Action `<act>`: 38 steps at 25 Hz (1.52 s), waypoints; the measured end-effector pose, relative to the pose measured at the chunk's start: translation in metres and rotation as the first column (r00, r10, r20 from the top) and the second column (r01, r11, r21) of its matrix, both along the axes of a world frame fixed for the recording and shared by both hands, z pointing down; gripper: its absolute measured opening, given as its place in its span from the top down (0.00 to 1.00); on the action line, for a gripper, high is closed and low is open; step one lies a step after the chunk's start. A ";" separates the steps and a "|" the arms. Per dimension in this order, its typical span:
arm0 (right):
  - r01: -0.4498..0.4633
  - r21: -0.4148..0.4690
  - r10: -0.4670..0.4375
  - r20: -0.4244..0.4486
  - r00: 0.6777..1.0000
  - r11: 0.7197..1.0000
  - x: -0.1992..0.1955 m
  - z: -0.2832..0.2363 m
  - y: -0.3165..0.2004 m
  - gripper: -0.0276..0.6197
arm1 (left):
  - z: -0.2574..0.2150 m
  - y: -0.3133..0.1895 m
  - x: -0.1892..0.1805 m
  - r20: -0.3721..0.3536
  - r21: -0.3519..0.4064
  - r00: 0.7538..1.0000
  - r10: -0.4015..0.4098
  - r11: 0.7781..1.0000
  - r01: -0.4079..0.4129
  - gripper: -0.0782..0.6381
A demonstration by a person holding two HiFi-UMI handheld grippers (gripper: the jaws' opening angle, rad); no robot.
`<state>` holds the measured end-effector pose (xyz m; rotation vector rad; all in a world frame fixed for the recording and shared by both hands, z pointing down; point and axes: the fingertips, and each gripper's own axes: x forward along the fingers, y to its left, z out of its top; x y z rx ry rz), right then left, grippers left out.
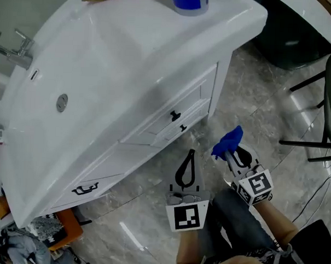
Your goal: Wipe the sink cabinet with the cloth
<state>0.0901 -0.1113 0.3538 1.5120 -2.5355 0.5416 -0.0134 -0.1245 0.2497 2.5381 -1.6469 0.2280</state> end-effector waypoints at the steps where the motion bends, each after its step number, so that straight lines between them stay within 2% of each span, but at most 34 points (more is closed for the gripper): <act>1: 0.009 -0.019 -0.009 -0.023 1.000 1.000 0.000 -0.023 0.011 0.84 | -0.010 0.010 0.000 0.048 -0.009 0.999 0.011 1.000 -0.011 0.88; 3: 0.037 -0.062 -0.038 -0.012 0.999 0.997 0.002 -0.072 0.033 0.84 | -0.029 0.036 -0.002 0.130 -0.070 0.991 0.028 0.997 -0.019 0.88; 5: 0.060 -0.099 -0.063 -0.028 0.998 0.993 0.004 -0.122 0.055 0.84 | -0.056 0.064 -0.005 0.136 -0.167 0.990 0.048 0.986 -0.025 0.88; 7: 0.075 -0.112 -0.084 -0.075 0.994 0.991 0.004 -0.173 0.072 0.84 | -0.100 0.085 -0.007 0.147 -0.230 0.985 0.087 0.972 -0.052 0.88; 8: 0.077 -0.114 -0.088 -0.094 0.992 0.990 0.005 -0.201 0.081 0.84 | -0.130 0.094 -0.007 0.147 -0.233 0.984 0.100 0.970 -0.064 0.88; 10: 0.067 -0.121 -0.082 -0.125 0.989 0.990 0.013 -0.258 0.101 0.84 | -0.196 0.112 -0.002 0.102 -0.201 0.991 0.088 0.977 -0.066 0.88; 12: 0.037 -0.128 -0.055 -0.138 0.989 0.991 0.023 -0.318 0.117 0.84 | -0.260 0.133 0.000 0.041 -0.179 0.998 0.039 0.983 -0.031 0.88; 14: -0.009 -0.111 -0.006 -0.138 0.990 0.994 0.029 -0.382 0.128 0.84 | -0.323 0.155 -0.004 0.011 -0.195 1.000 -0.005 0.981 0.007 0.88; 16: -0.064 -0.047 0.058 -0.125 0.990 0.997 0.031 -0.445 0.132 0.84 | -0.382 0.172 -0.016 0.006 -0.188 0.999 -0.044 0.981 0.044 0.88; 19: -0.085 0.077 0.091 -0.078 0.993 0.993 0.015 -0.516 0.132 0.84 | -0.449 0.183 -0.049 0.040 -0.077 0.994 -0.104 0.991 0.107 0.88; 21: -0.024 0.124 0.033 -0.068 0.997 0.992 -0.001 -0.535 0.145 0.84 | -0.471 0.199 -0.067 0.070 -0.005 0.986 -0.152 0.988 0.152 0.88; 22: 0.020 0.134 -0.010 -0.069 0.998 0.991 -0.008 -0.537 0.155 0.84 | -0.474 0.211 -0.073 0.078 0.007 0.981 -0.180 0.984 0.180 0.88; 26: 0.154 0.085 -0.150 -0.055 0.987 0.984 -0.030 -0.527 0.181 0.84 | -0.475 0.251 -0.094 0.080 -0.032 0.968 -0.240 0.970 0.243 0.88; 30: 0.206 0.067 -0.201 -0.065 0.977 0.976 -0.034 -0.519 0.178 0.84 | -0.484 0.263 -0.129 0.066 0.015 0.952 -0.298 0.954 0.298 0.88; 33: 0.259 0.032 -0.256 -0.070 0.964 0.965 -0.022 -0.511 0.189 0.84 | -0.480 0.289 -0.147 0.082 0.010 0.912 -0.403 0.915 0.403 0.88; 35: 0.287 0.013 -0.285 -0.075 0.955 0.958 -0.005 -0.507 0.204 0.84 | -0.475 0.308 -0.146 0.102 0.001 0.891 -0.442 0.896 0.444 0.88; 38: 0.289 0.012 -0.286 -0.122 0.951 0.957 0.035 -0.500 0.219 0.84 | -0.465 0.314 -0.127 0.086 0.007 0.888 -0.453 0.891 0.454 0.88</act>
